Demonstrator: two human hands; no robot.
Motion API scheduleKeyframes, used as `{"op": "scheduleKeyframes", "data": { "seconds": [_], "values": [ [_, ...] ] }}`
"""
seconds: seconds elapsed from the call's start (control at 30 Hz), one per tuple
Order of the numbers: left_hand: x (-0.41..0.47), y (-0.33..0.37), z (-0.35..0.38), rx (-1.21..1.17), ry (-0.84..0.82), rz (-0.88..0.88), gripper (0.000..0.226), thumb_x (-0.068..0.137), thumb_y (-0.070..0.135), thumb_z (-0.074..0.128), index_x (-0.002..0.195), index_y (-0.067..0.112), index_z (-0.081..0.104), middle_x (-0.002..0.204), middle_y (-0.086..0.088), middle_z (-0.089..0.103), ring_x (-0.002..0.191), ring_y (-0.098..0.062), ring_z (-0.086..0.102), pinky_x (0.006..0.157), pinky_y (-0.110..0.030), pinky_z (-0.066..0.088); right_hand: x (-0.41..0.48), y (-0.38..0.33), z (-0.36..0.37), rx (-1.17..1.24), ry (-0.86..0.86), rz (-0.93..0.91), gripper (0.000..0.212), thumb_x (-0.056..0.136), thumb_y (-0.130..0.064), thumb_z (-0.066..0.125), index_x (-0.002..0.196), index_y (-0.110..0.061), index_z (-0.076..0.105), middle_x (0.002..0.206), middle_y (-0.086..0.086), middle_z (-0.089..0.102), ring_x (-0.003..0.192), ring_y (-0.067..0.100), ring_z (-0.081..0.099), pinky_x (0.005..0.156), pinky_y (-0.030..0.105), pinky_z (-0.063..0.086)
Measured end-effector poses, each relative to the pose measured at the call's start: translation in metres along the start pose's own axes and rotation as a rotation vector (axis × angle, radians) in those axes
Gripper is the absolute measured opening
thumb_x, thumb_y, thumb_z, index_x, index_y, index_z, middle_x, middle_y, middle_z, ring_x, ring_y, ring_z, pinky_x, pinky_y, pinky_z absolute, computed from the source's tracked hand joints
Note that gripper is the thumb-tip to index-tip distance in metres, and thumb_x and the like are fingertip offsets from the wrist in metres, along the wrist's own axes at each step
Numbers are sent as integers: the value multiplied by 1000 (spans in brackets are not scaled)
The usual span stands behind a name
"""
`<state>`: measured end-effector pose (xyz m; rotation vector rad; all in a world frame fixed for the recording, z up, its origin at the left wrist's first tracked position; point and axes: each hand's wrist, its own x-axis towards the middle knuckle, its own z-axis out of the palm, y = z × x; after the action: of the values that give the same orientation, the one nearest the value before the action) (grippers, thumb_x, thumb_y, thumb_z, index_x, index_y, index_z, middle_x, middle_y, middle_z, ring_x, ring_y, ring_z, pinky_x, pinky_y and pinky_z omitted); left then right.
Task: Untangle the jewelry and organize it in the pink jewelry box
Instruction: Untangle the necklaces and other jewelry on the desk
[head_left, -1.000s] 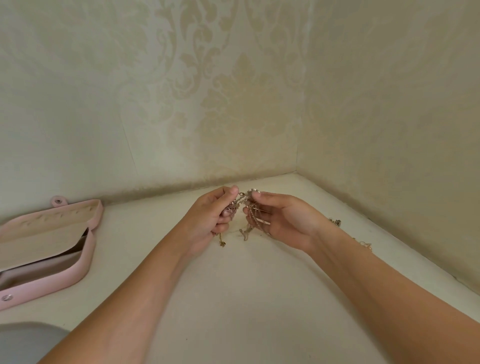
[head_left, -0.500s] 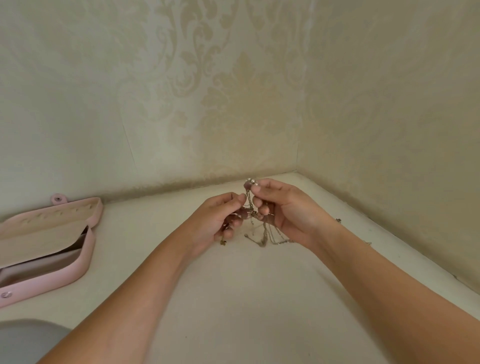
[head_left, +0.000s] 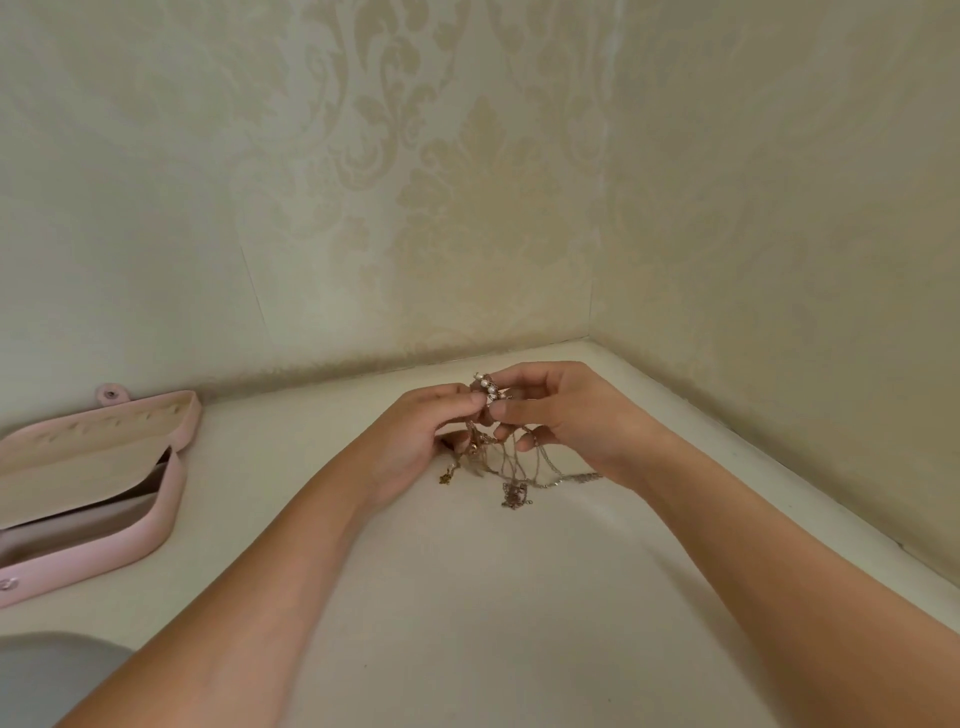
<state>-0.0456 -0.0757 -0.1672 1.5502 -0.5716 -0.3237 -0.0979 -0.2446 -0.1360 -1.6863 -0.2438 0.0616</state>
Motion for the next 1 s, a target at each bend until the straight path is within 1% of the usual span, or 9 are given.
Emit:
{"op": "scheduleKeyframes", "data": {
  "seconds": [0.1, 0.2, 0.33, 0.4, 0.5, 0.63, 0.8, 0.93, 1.0],
  "values": [
    [0, 6, -2, -142, 21, 1, 22, 84, 24, 57, 64, 14, 57, 65, -2, 56, 73, -16, 57, 82, -34, 41, -1, -2, -2, 11, 5, 14, 24, 82, 3, 66, 101, -12, 68, 70, -4, 66, 65, 6, 63, 58, 15, 49],
    [0, 10, -2, -379, 55, -36, 30, 83, 23, 55, 54, 16, 56, 44, 3, 37, 51, -14, 48, 76, -31, 44, 1, 0, -2, -34, 90, 55, 23, 79, 4, 69, 98, -8, 67, 70, 0, 64, 60, 7, 59, 53, 16, 47],
    [-1, 14, 3, -506, 47, -139, 25, 81, 24, 53, 73, 7, 69, 41, 8, 25, 35, -6, 29, 48, -22, 46, 5, 5, 5, -302, 199, 69, 11, 81, -13, 72, 92, -13, 71, 65, -6, 60, 44, 0, 44, 45, 10, 35],
    [-1, 14, 3, -497, 44, -160, 24, 81, 24, 51, 83, 6, 67, 44, 8, 24, 33, -4, 27, 38, -18, 36, 6, 7, 6, -446, 209, 26, 6, 82, -18, 71, 87, -16, 73, 68, -4, 61, 40, 0, 40, 41, 8, 31],
    [0, 15, 0, -455, 73, -127, 15, 79, 25, 50, 82, 11, 55, 50, 7, 29, 38, -4, 28, 33, -14, 22, 5, 4, 0, -560, 219, 0, 6, 83, -21, 70, 83, -17, 74, 72, -5, 65, 38, -1, 42, 40, 6, 30],
    [1, 14, -6, -481, 121, -77, 13, 79, 25, 50, 72, 14, 51, 54, 6, 34, 40, -4, 29, 33, -14, 20, 3, -4, -9, -561, 252, 14, 19, 86, -33, 67, 82, -16, 75, 67, -6, 60, 33, 3, 36, 36, 9, 25],
    [1, 14, -7, -446, 146, -80, 14, 78, 27, 52, 76, 14, 55, 53, 7, 33, 37, -2, 25, 32, -14, 12, -2, -16, -22, -658, 312, -55, 22, 81, -36, 72, 74, -15, 71, 61, -5, 52, 37, 0, 38, 39, 11, 29],
    [0, 13, -10, -448, 146, -83, 11, 78, 27, 54, 77, 16, 53, 54, 8, 32, 36, -1, 24, 31, -13, 11, -6, -20, -32, -657, 522, -100, 21, 90, -27, 60, 77, -14, 70, 55, -12, 47, 33, 3, 36, 36, 11, 25],
    [2, 12, -12, -462, 193, -71, 14, 77, 27, 56, 72, 16, 50, 53, 8, 32, 37, -1, 25, 31, -13, 14, -7, -23, -39, -491, 617, -49, 33, 95, -33, 51, 74, -14, 69, 57, -7, 48, 40, 6, 35, 42, 18, 30]
  ]
}}
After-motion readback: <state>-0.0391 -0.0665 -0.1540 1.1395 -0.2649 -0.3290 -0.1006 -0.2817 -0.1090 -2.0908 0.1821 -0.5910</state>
